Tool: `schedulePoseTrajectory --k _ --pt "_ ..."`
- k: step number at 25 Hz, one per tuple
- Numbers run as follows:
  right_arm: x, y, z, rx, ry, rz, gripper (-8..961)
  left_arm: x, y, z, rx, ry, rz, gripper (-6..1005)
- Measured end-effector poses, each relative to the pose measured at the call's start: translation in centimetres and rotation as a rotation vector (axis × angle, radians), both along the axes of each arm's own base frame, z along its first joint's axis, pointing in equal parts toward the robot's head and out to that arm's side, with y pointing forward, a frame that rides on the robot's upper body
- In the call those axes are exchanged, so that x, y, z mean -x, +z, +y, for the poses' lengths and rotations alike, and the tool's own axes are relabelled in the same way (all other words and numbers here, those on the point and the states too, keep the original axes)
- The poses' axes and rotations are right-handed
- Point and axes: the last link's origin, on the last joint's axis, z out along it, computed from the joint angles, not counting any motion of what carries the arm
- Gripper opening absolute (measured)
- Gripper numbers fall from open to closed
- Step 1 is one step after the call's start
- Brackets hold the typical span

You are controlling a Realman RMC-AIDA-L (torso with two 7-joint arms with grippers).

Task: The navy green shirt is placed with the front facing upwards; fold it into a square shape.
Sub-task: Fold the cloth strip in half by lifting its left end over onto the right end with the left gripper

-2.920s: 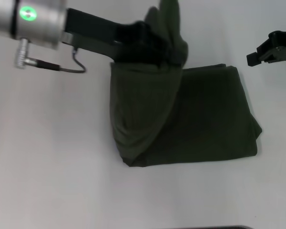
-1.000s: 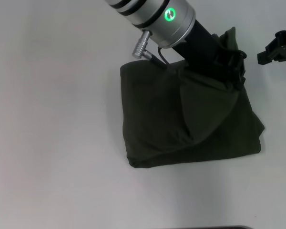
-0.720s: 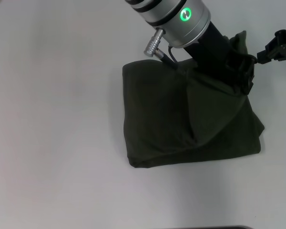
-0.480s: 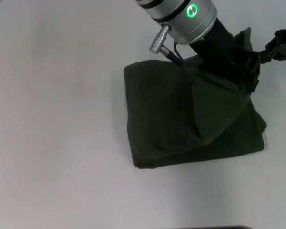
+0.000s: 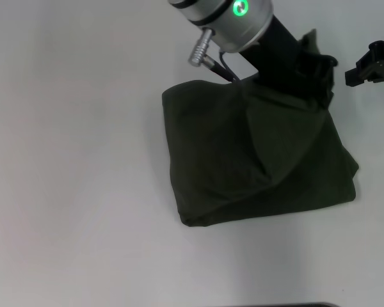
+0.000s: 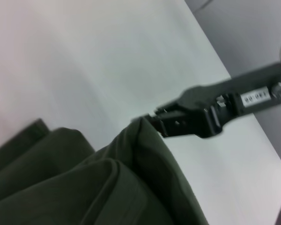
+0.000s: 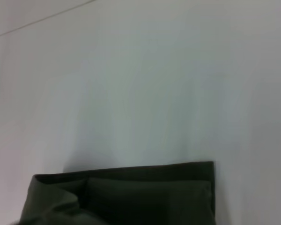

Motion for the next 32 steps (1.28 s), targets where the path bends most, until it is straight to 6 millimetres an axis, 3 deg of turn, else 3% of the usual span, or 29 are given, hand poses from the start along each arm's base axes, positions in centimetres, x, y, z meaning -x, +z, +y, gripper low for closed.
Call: schedulePoseTrajectory --k 5,24,32 --pt "-0.23 -0.04 -0.12 -0.002 -0.007 0.001 35 1.15 0.7 0.94 -0.045 0.037 -0.001 111" --pt "-0.23 -0.09 0.05 -0.007 -0.005 -0.002 36 0.92 0.11 0.66 -0.006 0.047 -0.053 112" --pt "-0.18 -0.1 0.02 -0.004 -0.004 0.0 35 0.84 0.21 0.85 -0.019 0.051 -0.074 293"
